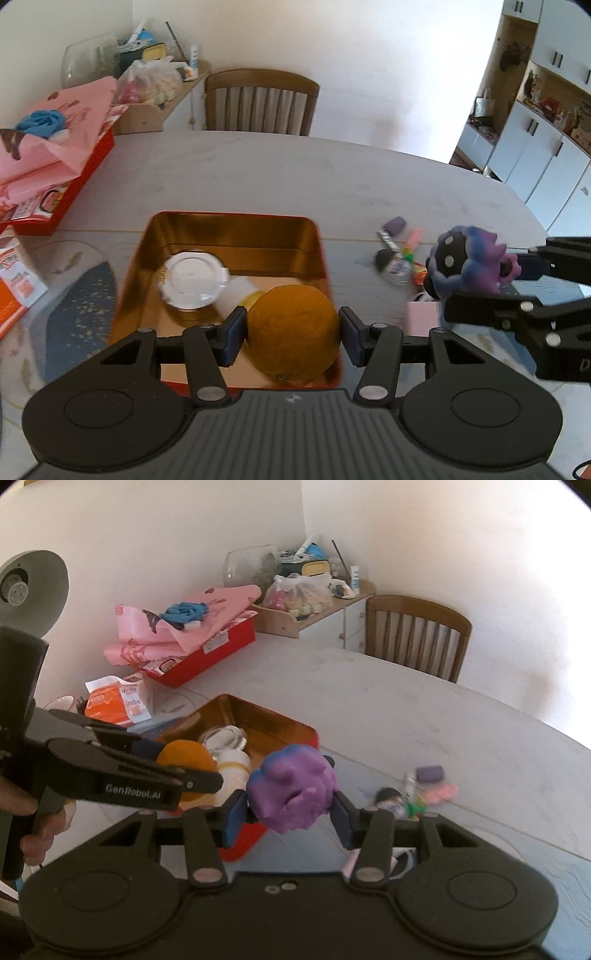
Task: Organize rigid objects
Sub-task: 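Carry the orange with the left tool while the right tool carries the plush toy into the tin, then open the left tool to drop the orange while the right tool releases the plush toy in the tin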
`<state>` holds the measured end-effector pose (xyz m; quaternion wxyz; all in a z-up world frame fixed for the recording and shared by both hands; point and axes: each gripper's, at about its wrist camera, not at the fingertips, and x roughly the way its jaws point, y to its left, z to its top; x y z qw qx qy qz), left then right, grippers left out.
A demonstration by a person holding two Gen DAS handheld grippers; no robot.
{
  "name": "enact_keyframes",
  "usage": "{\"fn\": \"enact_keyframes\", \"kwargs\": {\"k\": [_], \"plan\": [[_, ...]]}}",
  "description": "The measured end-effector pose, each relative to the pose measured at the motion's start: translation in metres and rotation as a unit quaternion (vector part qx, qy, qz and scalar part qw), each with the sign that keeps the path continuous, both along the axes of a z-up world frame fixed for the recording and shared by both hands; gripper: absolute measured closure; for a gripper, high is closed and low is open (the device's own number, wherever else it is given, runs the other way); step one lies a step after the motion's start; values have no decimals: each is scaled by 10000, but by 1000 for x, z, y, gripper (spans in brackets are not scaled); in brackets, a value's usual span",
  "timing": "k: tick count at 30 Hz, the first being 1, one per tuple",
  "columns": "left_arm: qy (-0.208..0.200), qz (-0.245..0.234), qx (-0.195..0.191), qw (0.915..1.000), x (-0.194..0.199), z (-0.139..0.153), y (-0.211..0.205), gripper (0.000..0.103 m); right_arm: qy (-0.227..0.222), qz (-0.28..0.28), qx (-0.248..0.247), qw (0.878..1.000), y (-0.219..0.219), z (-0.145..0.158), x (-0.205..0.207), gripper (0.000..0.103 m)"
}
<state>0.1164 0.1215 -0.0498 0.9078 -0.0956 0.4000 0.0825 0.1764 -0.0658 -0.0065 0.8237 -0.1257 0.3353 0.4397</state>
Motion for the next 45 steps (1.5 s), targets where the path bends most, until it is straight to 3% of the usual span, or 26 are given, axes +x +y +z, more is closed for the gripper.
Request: {"fn": "enact_keyframes", "kwargs": {"k": [12,19,32,45], "plan": [[314,184,129,9993,1,-25,59,50,203,17,-156,9997,81,-18,27,55],[509,95,168,9985,11,-39,73,50,396,-131,-386,9984,117,-40,44,55],[790,-197,241,9964,29,-63,78,50,533,-188,-780,9953,158,-68,60,54],[857,-506,409,9942,38,-67,66,50,813,-434,-1018,9905,172,-85,74,54]]}}
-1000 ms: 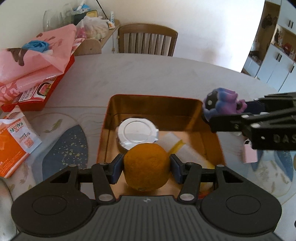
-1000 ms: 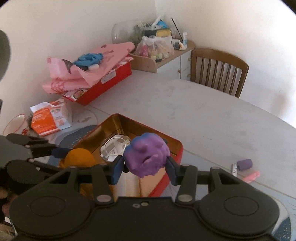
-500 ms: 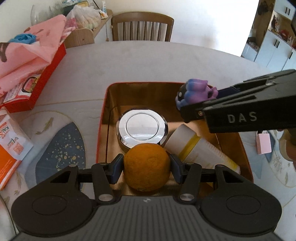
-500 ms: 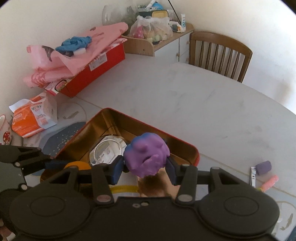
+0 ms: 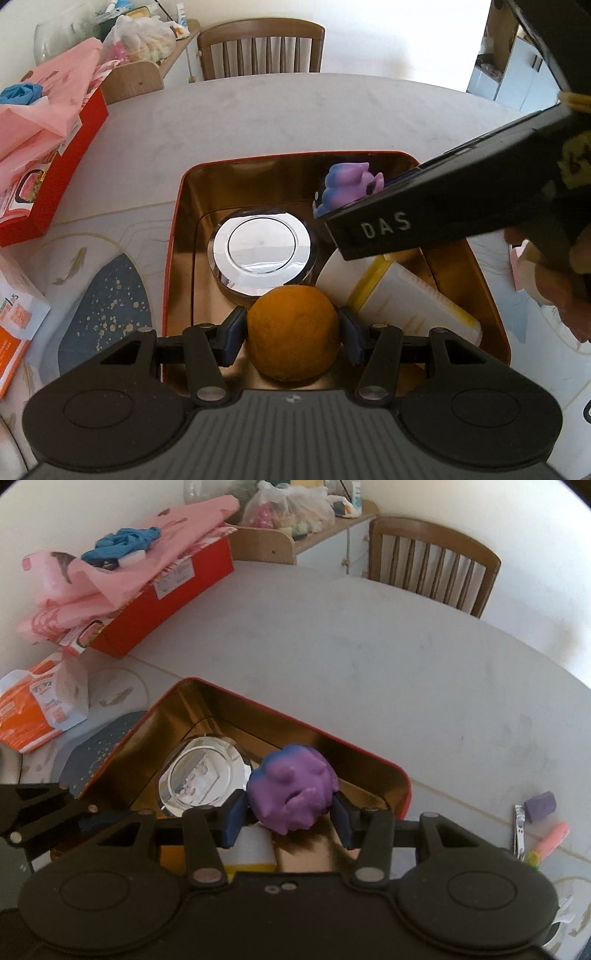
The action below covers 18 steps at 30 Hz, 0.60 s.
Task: Organize rigid objects
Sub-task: 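Open the left tool to drop the orange while the right tool releases the plush toy in the tin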
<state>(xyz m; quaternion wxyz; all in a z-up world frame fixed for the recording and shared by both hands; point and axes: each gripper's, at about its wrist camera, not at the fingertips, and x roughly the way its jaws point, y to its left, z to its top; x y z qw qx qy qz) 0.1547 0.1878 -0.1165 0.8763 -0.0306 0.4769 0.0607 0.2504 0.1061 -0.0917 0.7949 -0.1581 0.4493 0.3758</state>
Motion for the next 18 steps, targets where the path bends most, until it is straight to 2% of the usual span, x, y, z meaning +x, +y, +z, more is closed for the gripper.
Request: {"fn": "enact_keyframes", "kwargs": {"k": [4,14,17,18], "plan": [[9,-85,111,9999,0,0,-3,50,116,-192,-36,9997,0,-4,5,54],[31,60,-85,9999,-2,1,3,50,201,-299,-15,9993,-4,-1,4,52],[-38,146,-181,9997,-5,4,6,48,278,-350,93,9990,-11,3,3,52],[-61,160,-173,9997,-6,6,6,44,295,-353,123,9989,-13,5,2,52]]}}
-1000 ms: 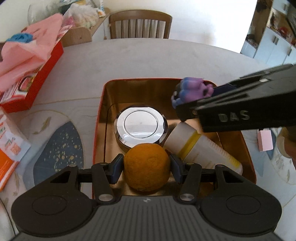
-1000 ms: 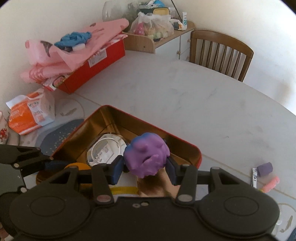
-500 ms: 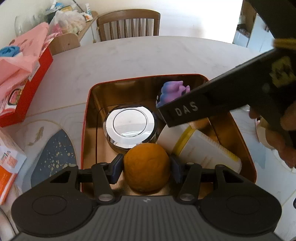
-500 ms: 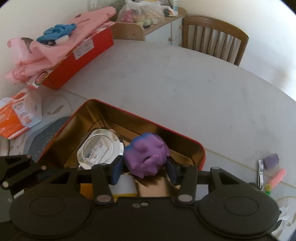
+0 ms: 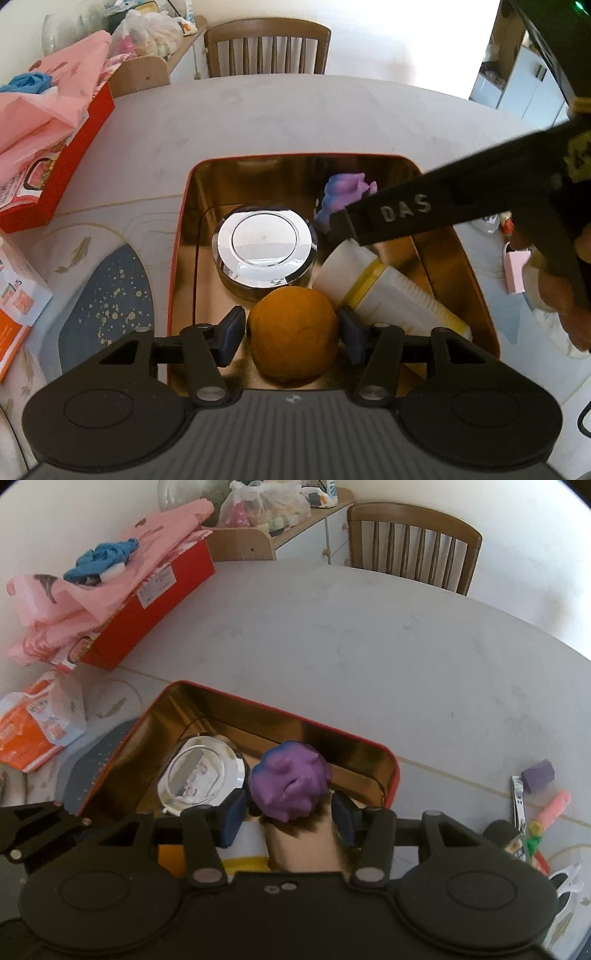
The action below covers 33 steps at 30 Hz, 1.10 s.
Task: Organize rigid objects
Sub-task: 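Open the left tool to drop the orange while the right tool releases the plush toy in the tin, then move both tools back toward the sticky-note pad and sunglasses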
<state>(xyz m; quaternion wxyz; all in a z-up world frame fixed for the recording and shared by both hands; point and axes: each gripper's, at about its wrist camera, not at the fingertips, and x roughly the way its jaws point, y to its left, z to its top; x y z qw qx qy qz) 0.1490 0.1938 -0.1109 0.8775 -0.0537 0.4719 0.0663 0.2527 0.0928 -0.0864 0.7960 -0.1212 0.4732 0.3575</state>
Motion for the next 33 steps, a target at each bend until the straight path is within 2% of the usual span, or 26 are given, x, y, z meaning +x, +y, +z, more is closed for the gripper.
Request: {"fn": "enact_keyframes", "kwargs": {"k": [10,12,14,19,22,25,29,33], "plan": [[-218,51,51,9997,-13,16,-6,40,-14,53,220,9997,-21,17,-19,51],[-296,71,48,9995,-17,20,-7,35,-30,80,304,9995,-27,23,-25,45],[-387,80,17,9992,-23,25,-10,34,-108,104,383,9992,-33,30,-31,42],[-536,131,-4,9985,-32,38,-18,33,-174,139,551,9982,-51,46,-43,40],[-653,143,5,9978,-38,46,-25,27,-250,138,643,9975,-64,56,-51,37],[-733,135,-55,9972,-42,53,-31,27,-317,143,735,9967,-79,64,-57,35],[-822,128,-52,9965,-46,61,-44,24,-401,117,862,9954,-99,75,-63,24],[-941,144,-91,9954,-49,68,-56,20,-465,85,960,9943,-120,83,-68,23]]}}
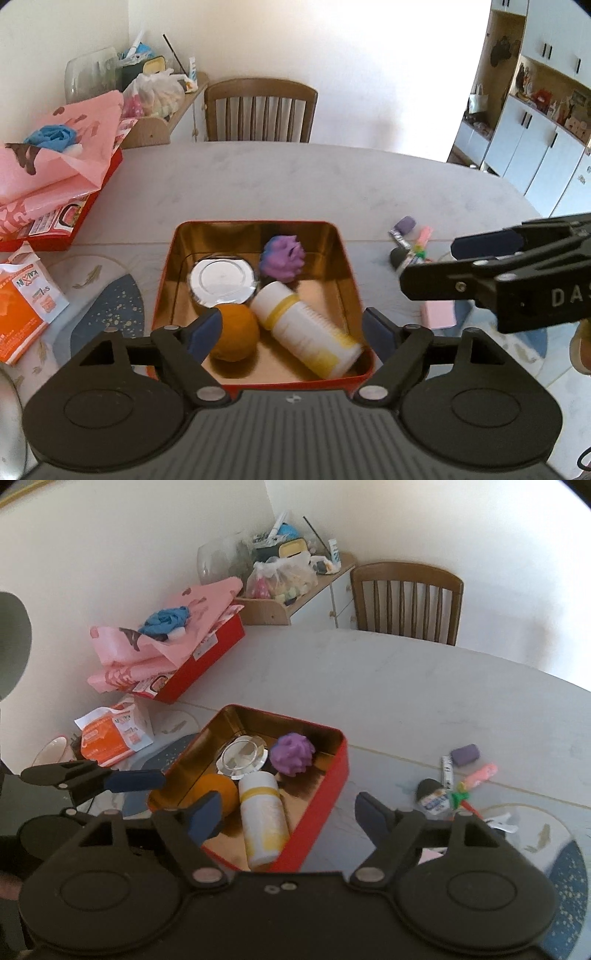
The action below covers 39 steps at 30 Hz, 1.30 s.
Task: Organize rigid objects
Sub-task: 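Move both tools back toward the sticky-note pad and sunglasses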
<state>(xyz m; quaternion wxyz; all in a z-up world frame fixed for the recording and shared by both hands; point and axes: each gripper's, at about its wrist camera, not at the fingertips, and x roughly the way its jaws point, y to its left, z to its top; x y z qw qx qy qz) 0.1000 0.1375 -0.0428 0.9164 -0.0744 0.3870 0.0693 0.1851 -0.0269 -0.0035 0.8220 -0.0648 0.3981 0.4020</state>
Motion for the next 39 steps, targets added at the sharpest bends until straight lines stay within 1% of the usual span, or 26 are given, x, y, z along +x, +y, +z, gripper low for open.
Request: {"fn": "enact_keyframes", "kwargs": {"k": [2,5,9,11,13,16,17,18,20,23,25,30,32,34,37,39], "plan": [[-50,0,-58,10000,-1,4,-7,20,-31,-3,54,10000,-11,5,-3,22],[-178,-13,-174,9997,-2,9,-16,18,-109,4,123,9999,-29,11,-6,16],[-289,-22,-199,9994,-1,14,-31,17,-232,0,174,9996,-54,14,-8,12],[-346,-33,-197,9992,1,16,-40,15,-244,-35,198,9995,-68,14,-8,11],[-394,-69,-258,9989,2,17,-47,10,-254,-71,213,9994,-83,12,-7,10],[-450,-53,-406,9981,7,16,-58,9,-222,-135,238,9994,-104,8,-5,9],[-458,-39,-431,9980,9,16,-62,7,-213,-162,235,9994,-110,7,-5,9],[-453,-26,-447,9980,11,15,-65,0,-193,-193,237,9993,-117,5,-3,9],[-448,-21,-439,9980,16,14,-74,0,-153,-232,220,9994,-129,1,0,9],[-429,-94,-458,9980,23,9,-88,0,-130,-317,172,9993,-145,-4,4,9],[-433,-95,-381,9983,28,5,-98,0,-134,-370,126,9991,-154,-8,9,9],[-374,-133,-352,9986,42,-7,-119,0,-220,-449,-43,9987,-175,-18,23,9],[-261,-180,-295,9991,49,-14,-128,0,-219,-476,-97,9986,-182,-22,31,9],[-57,-179,-222,9996,58,-21,-136,0,-220,-500,-153,9984,-188,-26,39,9],[-7,-75,-246,9997,68,-32,-143,0,-279,-487,-267,9981,-193,-32,52,9],[-4,-110,-293,9995,72,-38,-147,0,-295,-493,-347,9977,-196,-37,63,9]]}}
